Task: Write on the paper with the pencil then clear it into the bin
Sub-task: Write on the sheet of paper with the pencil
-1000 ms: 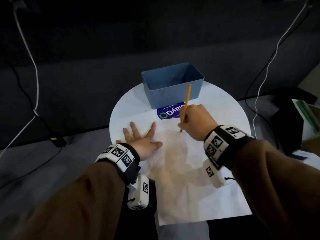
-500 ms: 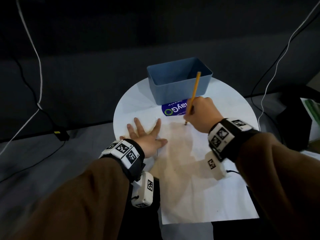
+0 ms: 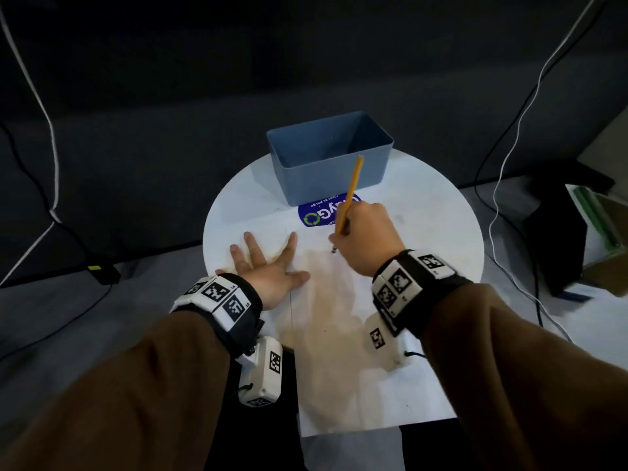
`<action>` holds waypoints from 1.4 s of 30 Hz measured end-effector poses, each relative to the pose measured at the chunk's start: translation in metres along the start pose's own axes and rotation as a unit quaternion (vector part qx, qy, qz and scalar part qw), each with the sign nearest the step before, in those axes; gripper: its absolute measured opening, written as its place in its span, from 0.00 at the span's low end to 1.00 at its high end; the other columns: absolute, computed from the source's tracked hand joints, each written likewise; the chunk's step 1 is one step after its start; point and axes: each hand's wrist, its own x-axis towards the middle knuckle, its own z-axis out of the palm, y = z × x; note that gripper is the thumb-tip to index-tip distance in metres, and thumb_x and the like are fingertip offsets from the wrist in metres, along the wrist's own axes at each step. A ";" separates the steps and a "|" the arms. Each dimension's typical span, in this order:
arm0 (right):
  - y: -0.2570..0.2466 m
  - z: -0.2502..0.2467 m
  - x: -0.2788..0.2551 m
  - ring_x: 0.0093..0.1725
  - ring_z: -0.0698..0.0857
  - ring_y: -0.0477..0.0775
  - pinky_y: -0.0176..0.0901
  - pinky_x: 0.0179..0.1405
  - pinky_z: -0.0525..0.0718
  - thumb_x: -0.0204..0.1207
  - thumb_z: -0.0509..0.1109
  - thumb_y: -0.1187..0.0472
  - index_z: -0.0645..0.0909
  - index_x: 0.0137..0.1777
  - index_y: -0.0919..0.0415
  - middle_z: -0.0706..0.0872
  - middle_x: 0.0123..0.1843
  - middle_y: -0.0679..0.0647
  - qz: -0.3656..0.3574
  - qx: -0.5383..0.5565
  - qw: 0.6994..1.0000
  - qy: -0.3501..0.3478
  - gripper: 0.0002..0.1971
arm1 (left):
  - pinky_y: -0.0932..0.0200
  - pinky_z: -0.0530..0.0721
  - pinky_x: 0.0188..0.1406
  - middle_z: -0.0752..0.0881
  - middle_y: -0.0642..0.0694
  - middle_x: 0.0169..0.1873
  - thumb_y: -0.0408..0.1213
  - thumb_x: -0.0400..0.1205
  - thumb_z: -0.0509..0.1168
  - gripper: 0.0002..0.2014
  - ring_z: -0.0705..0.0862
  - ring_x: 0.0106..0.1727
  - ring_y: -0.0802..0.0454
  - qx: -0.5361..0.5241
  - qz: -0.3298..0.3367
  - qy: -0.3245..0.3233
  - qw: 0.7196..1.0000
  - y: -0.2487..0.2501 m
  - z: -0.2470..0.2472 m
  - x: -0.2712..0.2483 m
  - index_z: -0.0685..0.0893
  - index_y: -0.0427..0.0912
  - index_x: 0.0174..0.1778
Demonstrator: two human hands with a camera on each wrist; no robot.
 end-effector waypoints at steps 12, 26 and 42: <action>-0.009 -0.007 0.003 0.45 0.80 0.56 0.41 0.43 0.72 0.76 0.78 0.61 0.81 0.39 0.58 0.84 0.40 0.54 -0.020 0.005 1.000 -0.003 0.09 | 0.19 0.39 0.77 0.25 0.36 0.83 0.70 0.84 0.51 0.36 0.27 0.83 0.29 0.000 0.005 0.000 1.000 -0.001 -0.001 0.000 0.34 0.76 0.81; -0.008 -0.013 0.001 0.42 0.81 0.54 0.41 0.40 0.74 0.77 0.78 0.60 0.81 0.39 0.58 0.84 0.39 0.53 -0.015 -0.013 1.000 -0.012 0.09 | 0.21 0.38 0.78 0.25 0.34 0.82 0.70 0.84 0.50 0.37 0.27 0.82 0.26 -0.004 0.007 0.001 1.000 -0.003 0.001 0.004 0.34 0.74 0.82; -0.023 0.003 -0.001 0.44 0.82 0.57 0.43 0.41 0.75 0.77 0.76 0.62 0.78 0.40 0.59 0.83 0.42 0.55 -0.008 -0.013 0.999 -0.033 0.09 | 0.25 0.40 0.80 0.39 0.30 0.86 0.71 0.83 0.48 0.35 0.36 0.84 0.25 -0.019 -0.016 0.003 1.000 0.000 0.003 0.006 0.39 0.75 0.83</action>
